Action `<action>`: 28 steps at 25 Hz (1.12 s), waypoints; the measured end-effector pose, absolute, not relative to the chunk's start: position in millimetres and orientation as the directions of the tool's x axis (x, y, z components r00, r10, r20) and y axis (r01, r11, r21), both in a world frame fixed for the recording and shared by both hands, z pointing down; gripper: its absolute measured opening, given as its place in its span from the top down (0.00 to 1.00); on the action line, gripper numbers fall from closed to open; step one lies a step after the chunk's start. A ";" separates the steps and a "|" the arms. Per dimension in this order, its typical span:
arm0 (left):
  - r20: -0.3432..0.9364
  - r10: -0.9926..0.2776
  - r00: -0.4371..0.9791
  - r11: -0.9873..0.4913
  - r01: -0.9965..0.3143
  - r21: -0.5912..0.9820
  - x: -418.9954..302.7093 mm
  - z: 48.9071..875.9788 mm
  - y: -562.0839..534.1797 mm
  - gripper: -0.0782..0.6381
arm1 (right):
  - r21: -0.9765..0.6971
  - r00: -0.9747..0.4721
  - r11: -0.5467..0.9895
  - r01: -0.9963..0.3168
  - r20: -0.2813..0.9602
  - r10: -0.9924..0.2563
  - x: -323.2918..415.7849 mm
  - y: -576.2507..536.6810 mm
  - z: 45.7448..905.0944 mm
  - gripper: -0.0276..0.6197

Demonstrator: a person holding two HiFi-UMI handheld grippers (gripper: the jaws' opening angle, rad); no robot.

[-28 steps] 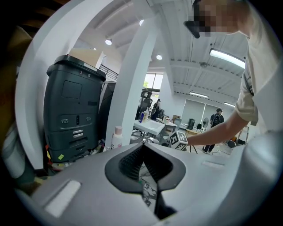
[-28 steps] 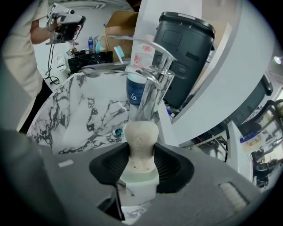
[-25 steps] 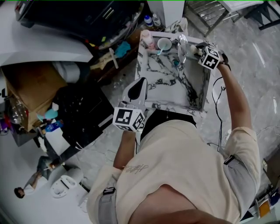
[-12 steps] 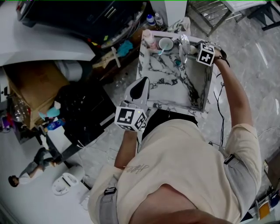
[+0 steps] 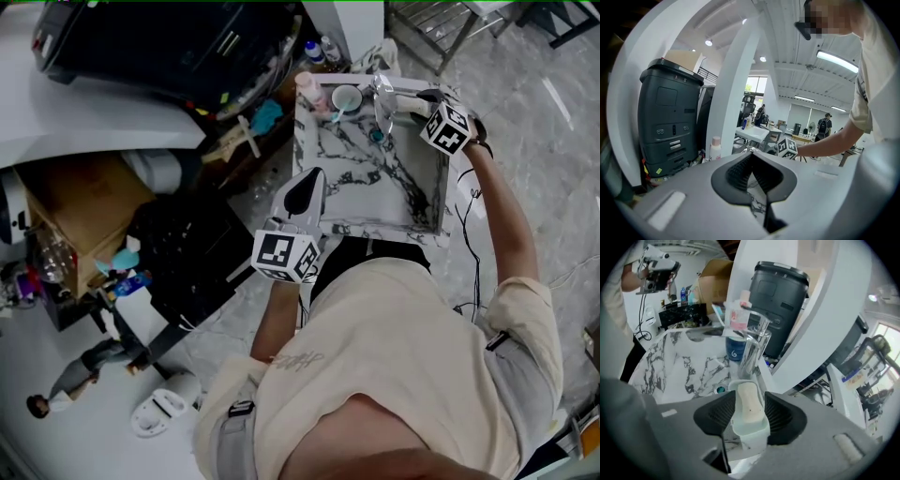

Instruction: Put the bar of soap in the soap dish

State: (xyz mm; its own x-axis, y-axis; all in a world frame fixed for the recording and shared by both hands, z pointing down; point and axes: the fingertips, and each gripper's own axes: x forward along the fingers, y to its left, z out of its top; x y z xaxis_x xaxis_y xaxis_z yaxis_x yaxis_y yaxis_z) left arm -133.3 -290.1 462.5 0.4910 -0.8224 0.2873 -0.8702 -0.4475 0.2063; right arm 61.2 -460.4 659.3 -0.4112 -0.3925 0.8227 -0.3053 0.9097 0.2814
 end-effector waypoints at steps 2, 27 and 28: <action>0.268 -0.815 0.514 -0.472 -0.857 0.208 -129.7 460.9 -291.1 0.87 | 0.298 -0.430 0.876 -0.379 0.782 -0.452 67.6 -448.1 640.9 0.65; 0.110 -0.704 0.702 -0.681 -0.711 0.178 -111.9 413.6 -279.6 0.87 | -0.131 -0.520 0.506 -0.852 0.120 -0.845 93.3 -239.2 403.4 0.95; 0.103 -0.701 0.705 -0.686 -0.707 0.173 -111.0 408.0 -277.7 0.87 | -0.149 -0.520 0.503 -0.851 0.106 -0.848 93.8 -235.5 396.4 0.95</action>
State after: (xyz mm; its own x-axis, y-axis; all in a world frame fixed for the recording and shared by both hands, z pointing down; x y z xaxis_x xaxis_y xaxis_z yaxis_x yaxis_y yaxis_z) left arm -111.0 -277.7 408.0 0.7053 -0.7014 0.1027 -0.7070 -0.6856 0.1734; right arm 93.8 -235.5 396.4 -0.5198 -0.8477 0.1059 -0.8512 0.5033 -0.1487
